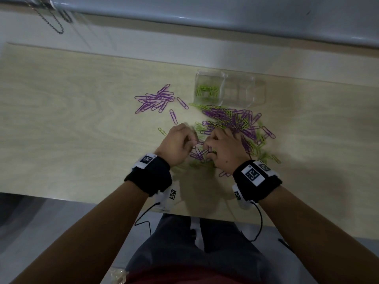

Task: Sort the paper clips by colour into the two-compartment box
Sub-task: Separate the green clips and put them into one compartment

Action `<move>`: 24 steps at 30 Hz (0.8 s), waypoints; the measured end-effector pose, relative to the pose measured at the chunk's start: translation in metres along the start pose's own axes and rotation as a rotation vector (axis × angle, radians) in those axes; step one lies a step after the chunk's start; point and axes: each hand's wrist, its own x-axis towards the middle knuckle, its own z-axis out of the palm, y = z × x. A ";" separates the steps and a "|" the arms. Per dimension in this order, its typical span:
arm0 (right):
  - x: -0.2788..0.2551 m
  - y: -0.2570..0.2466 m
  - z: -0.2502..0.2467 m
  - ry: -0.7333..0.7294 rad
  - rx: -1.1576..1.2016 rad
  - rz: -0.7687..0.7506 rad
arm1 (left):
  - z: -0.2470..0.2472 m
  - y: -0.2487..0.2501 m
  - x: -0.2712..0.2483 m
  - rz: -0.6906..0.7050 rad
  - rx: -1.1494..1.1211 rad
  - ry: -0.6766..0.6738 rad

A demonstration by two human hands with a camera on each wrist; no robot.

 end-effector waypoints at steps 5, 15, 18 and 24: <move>0.008 -0.001 -0.002 -0.012 -0.037 -0.014 | -0.032 -0.002 0.007 -0.173 -0.296 0.185; 0.070 -0.017 -0.067 0.063 0.530 0.001 | -0.058 -0.050 0.018 -0.104 0.147 0.206; 0.096 -0.031 -0.076 0.162 0.566 -0.014 | -0.051 -0.041 0.008 -0.008 0.142 0.136; 0.109 -0.046 -0.056 0.063 0.283 0.039 | -0.029 -0.027 0.003 0.151 0.219 -0.043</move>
